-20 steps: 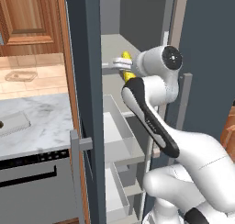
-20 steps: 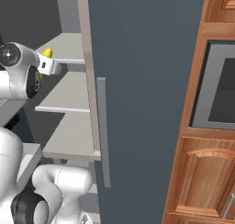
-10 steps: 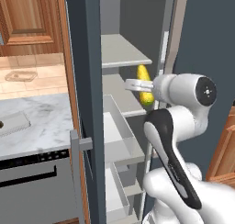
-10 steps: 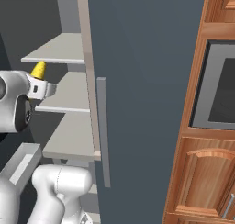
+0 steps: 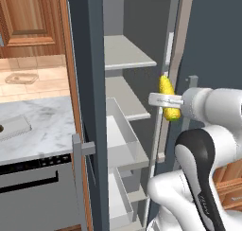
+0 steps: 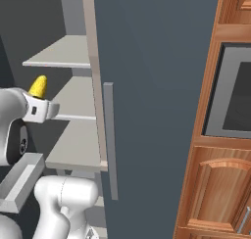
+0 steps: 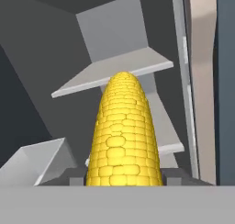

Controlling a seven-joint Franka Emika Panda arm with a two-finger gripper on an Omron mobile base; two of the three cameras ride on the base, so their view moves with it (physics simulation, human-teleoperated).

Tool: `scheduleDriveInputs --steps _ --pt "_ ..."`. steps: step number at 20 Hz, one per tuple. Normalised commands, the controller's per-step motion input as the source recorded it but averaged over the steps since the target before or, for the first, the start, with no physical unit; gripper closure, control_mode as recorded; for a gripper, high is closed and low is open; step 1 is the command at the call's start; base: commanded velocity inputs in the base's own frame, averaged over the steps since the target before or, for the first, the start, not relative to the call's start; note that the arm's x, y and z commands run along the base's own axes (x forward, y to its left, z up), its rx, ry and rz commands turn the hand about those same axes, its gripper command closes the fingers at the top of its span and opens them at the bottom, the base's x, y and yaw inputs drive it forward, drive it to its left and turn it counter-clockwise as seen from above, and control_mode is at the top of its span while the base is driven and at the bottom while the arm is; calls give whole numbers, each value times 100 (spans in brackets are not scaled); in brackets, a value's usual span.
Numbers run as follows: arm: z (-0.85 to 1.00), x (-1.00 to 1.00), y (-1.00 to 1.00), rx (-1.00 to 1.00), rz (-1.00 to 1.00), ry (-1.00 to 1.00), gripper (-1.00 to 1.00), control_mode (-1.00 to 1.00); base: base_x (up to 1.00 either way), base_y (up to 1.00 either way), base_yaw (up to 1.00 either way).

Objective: Take the garlic and corn out of the freezer and place them in the tupperware container on the counter. Then put the tupperware containing the vegetables back in the freezer.

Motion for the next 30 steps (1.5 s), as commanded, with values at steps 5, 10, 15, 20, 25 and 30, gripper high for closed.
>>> scheduleDriveInputs --steps 5,10,15,20,25,30 --pt "-2 -19 -5 0 0 0 100 100 -53 -2 -3" --pt "0 0 0 0 0 0 100 100 -100 0 -10" --pt "0 0 0 0 0 0 100 100 -93 35 -6" --pt "0 0 0 0 0 0 100 100 -22 97 0" --pt "0 0 0 0 0 0 100 100 -1 100 0" --pt "0 0 0 0 0 0 100 100 15 100 0"
